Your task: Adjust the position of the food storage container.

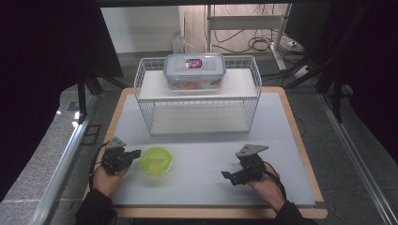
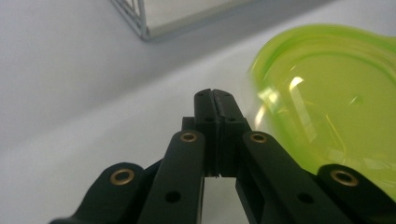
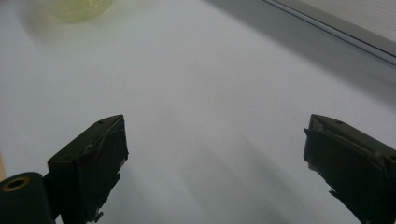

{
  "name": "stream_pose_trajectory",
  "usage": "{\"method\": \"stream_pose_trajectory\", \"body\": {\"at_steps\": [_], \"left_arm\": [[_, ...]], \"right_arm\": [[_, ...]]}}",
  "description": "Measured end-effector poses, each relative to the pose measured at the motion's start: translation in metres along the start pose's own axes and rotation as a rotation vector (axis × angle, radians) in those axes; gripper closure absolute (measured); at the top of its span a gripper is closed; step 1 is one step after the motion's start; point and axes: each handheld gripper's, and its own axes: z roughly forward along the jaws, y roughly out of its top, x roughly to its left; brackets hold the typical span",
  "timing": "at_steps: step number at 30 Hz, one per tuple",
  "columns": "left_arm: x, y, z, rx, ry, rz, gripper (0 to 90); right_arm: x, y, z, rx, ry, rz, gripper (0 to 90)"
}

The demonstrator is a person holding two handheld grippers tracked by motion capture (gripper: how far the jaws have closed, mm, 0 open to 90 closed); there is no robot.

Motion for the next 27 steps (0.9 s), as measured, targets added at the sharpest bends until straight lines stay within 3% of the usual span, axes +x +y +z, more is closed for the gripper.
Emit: {"method": "stream_pose_trajectory", "body": {"at_steps": [2, 9, 27], "left_arm": [[-0.001, -0.003, 0.0, 0.01, -0.025, 0.001, 89.7], [-0.012, -0.009, 0.008, 0.075, -0.08, 0.065, 89.7], [-0.04, -0.007, 0.021, 0.154, -0.128, 0.144, 89.7]], "right_arm": [[0.0, 0.0, 0.0, 0.002, 0.0, 0.002, 6.4], [0.0, 0.0, 0.0, 0.005, -0.003, 0.0, 6.4], [0.001, -0.001, -0.001, 0.021, -0.008, -0.004, 6.2]]}}
